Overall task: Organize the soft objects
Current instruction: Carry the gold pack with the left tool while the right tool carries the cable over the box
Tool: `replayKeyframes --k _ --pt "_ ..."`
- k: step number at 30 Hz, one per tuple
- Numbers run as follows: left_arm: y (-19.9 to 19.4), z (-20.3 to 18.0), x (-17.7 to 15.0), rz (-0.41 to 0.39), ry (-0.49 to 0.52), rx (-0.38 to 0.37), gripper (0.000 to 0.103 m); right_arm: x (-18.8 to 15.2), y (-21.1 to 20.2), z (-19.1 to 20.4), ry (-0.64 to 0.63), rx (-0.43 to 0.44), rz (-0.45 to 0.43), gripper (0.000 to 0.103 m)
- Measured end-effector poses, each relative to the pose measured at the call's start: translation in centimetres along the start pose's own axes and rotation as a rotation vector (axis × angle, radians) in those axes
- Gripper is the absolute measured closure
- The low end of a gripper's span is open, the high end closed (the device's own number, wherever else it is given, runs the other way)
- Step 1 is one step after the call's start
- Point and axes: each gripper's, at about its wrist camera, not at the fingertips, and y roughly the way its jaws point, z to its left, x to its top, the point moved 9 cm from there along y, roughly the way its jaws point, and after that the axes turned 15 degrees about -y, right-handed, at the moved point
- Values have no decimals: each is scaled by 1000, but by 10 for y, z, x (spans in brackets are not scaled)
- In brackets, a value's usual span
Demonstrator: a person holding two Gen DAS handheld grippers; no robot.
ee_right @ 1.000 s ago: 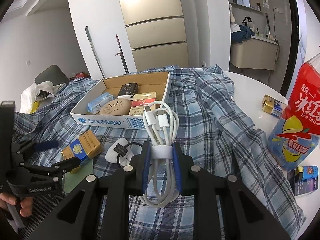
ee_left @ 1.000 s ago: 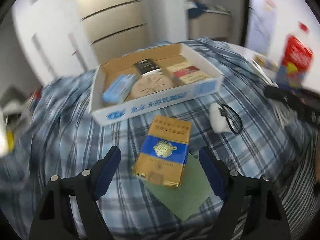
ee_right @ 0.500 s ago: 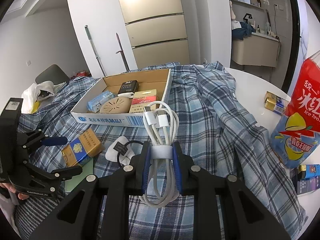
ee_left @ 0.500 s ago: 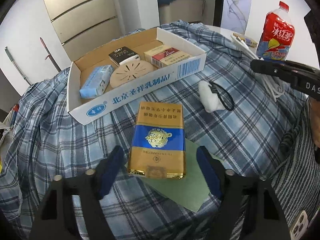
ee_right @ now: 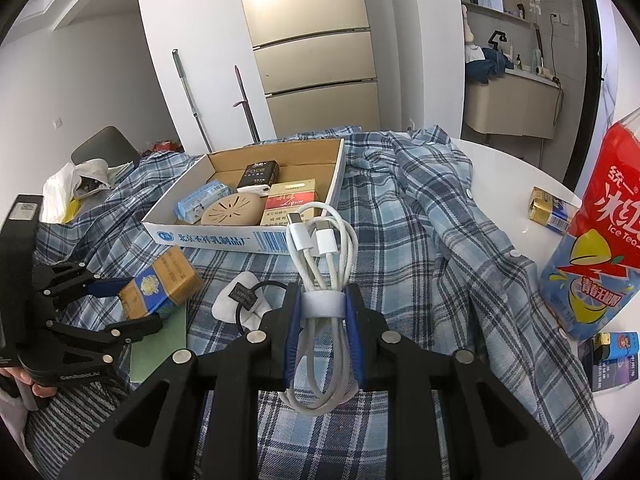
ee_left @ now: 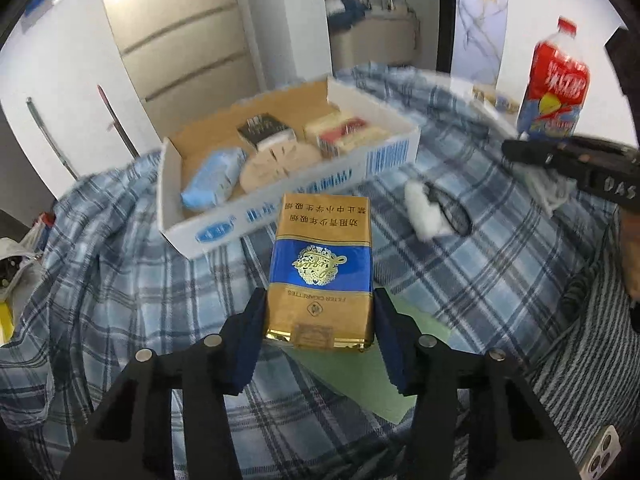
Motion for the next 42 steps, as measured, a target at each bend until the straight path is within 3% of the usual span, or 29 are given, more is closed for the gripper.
replayKeyframes --k 9,15,25,27,31,33,36,42 --pt "-44 4 14 -207 -43 -50 50 5 -9 13 -60 -5 -52 82" --pt "-62 1 20 -250 -45 -66 50 12 -20 18 -95 -48 -85 82" --pt "-119 -11 61 -364 -105 -90 49 46 -50 35 -88 16 -122 82" --pt "-127 -12 73 -390 -119 -70 49 59 -59 38 -70 46 -134 82" --pt "-137 -9 101 -406 -177 -45 49 97 -74 38 -65 12 -200 82" --pt "-142 -4 118 -402 -206 20 49 119 -74 33 -19 27 -205 82" --pt "-156 1 144 -424 -277 -8 49 151 -73 25 13 17 -232 82" --pt "-164 9 189 -465 -316 -1 49 205 -72 10 70 1 -284 82"
